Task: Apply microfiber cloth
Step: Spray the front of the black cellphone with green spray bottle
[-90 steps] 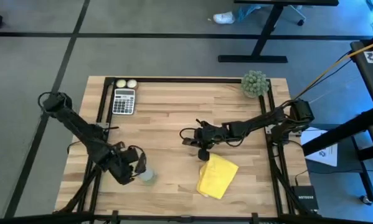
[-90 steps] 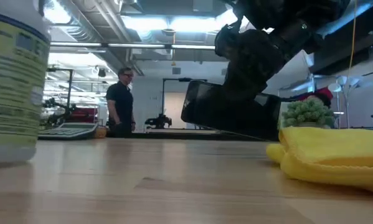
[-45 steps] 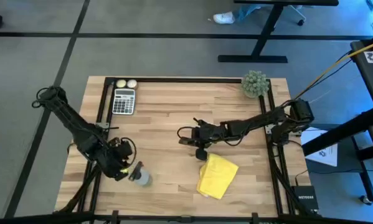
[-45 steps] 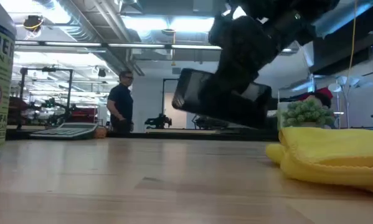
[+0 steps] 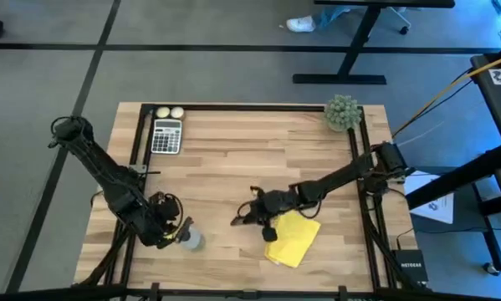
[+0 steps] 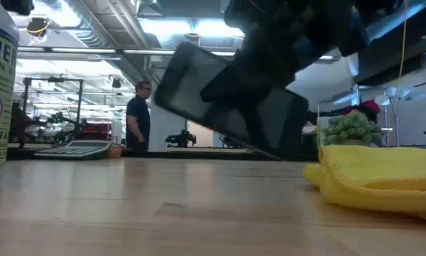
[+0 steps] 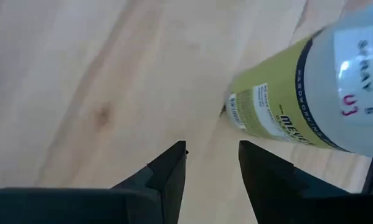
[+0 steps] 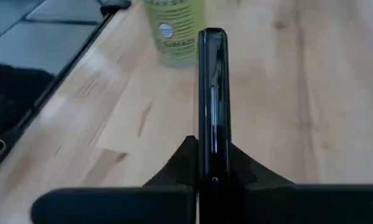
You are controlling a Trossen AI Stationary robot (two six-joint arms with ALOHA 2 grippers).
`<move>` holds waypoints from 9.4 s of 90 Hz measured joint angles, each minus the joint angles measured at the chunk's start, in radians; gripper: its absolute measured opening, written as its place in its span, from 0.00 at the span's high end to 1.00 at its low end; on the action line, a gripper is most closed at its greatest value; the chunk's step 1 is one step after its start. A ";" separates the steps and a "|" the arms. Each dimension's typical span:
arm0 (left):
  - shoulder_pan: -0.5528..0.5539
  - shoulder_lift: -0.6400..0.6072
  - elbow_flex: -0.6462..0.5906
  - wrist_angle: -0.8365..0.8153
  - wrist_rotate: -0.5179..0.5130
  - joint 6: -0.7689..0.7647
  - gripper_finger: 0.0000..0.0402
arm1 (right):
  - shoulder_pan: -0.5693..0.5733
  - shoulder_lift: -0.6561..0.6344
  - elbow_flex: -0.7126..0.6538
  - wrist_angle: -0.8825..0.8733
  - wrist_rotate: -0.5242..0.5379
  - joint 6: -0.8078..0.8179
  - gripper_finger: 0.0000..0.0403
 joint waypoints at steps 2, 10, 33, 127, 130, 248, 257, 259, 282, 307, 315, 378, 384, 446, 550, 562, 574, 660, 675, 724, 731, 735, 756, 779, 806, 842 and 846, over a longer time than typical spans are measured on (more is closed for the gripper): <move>0.000 0.006 -0.013 0.037 -0.001 0.003 0.67 | 0.002 0.012 0.016 -0.004 -0.002 -0.001 0.98; 0.001 0.036 -0.059 0.173 0.001 0.022 0.67 | 0.016 0.056 0.074 -0.034 -0.002 -0.001 0.98; 0.014 0.160 -0.090 0.418 0.006 0.099 0.67 | 0.045 0.092 0.167 -0.141 -0.003 0.029 0.98; -0.001 0.050 -0.128 0.464 -0.154 0.271 0.67 | 0.205 0.120 0.214 0.003 0.153 0.221 0.98; -0.001 0.062 -0.139 0.519 -0.153 0.281 0.67 | 0.203 0.136 0.229 0.000 0.161 0.221 0.98; 0.029 0.183 -0.157 0.676 -0.244 0.273 0.67 | 0.213 0.326 0.508 -0.197 0.171 0.193 0.98; 0.001 0.183 -0.153 0.669 -0.234 0.257 0.67 | 0.198 0.306 0.520 -0.280 0.208 0.190 0.98; -0.006 0.183 -0.153 0.668 -0.236 0.250 0.67 | 0.198 0.305 0.520 -0.283 0.208 0.191 0.98; -0.066 0.181 -0.150 0.685 -0.236 0.164 0.67 | 0.169 0.295 0.519 -0.330 0.229 0.198 0.98; -0.070 0.162 -0.140 0.536 -0.256 0.135 0.67 | 0.171 0.196 0.519 -0.525 0.154 0.210 0.98; -0.092 0.117 -0.100 0.417 -0.183 0.132 0.67 | 0.192 0.168 0.521 -0.535 0.135 0.209 0.98; -0.165 0.437 -0.024 0.977 0.013 0.134 0.80 | 0.241 0.170 0.501 -0.548 0.244 0.193 0.98; -0.133 0.441 -0.024 0.979 0.040 0.133 0.80 | 0.241 0.169 0.501 -0.586 0.256 0.191 0.98; 0.098 0.436 -0.024 0.987 0.137 0.356 0.80 | 0.323 0.049 0.501 -0.746 0.284 0.286 0.98; 0.025 0.290 -0.024 0.786 0.063 0.322 0.81 | 0.216 -0.115 0.499 -0.977 0.520 0.152 0.98; 0.003 0.177 -0.024 0.613 -0.118 0.334 0.84 | 0.245 -0.189 0.499 -1.057 0.658 0.193 0.98; -0.026 0.052 -0.024 0.541 -0.397 0.428 0.87 | 0.225 -0.268 0.389 -0.956 0.724 0.169 0.98; 0.429 -0.138 -0.024 0.933 -0.271 1.089 0.55 | -0.090 -0.443 -0.212 0.531 0.223 -0.125 0.98; 0.540 -0.138 -0.024 1.113 -0.057 1.170 0.55 | -0.161 -0.442 -0.090 0.290 0.106 -0.127 0.98; 0.721 -0.069 -0.024 1.272 0.164 1.219 0.55 | -0.249 -0.338 -0.064 0.362 -0.028 -0.094 0.98; 0.723 -0.063 -0.024 1.273 0.169 1.240 0.59 | -0.252 -0.337 -0.065 0.387 -0.028 -0.094 0.98; 0.724 -0.063 -0.024 1.274 0.166 1.249 0.63 | -0.252 -0.339 -0.065 0.405 -0.027 -0.095 0.98; 0.744 -0.063 -0.024 1.293 0.165 1.281 0.95 | -0.252 -0.339 -0.065 0.400 -0.024 -0.109 0.96; 0.754 -0.071 -0.026 1.295 0.165 1.268 0.96 | -0.255 -0.368 -0.064 0.311 -0.011 -0.096 0.84; 0.754 -0.120 -0.025 1.267 0.166 1.256 0.96 | -0.270 -0.434 0.131 -0.373 0.001 -0.087 0.60; 0.754 -0.120 -0.025 1.219 0.185 1.229 0.96 | -0.270 -0.365 0.155 -0.356 0.001 -0.113 0.70; 0.754 -0.120 -0.025 1.216 0.185 1.230 0.96 | -0.270 -0.355 0.154 -0.351 -0.003 -0.118 0.77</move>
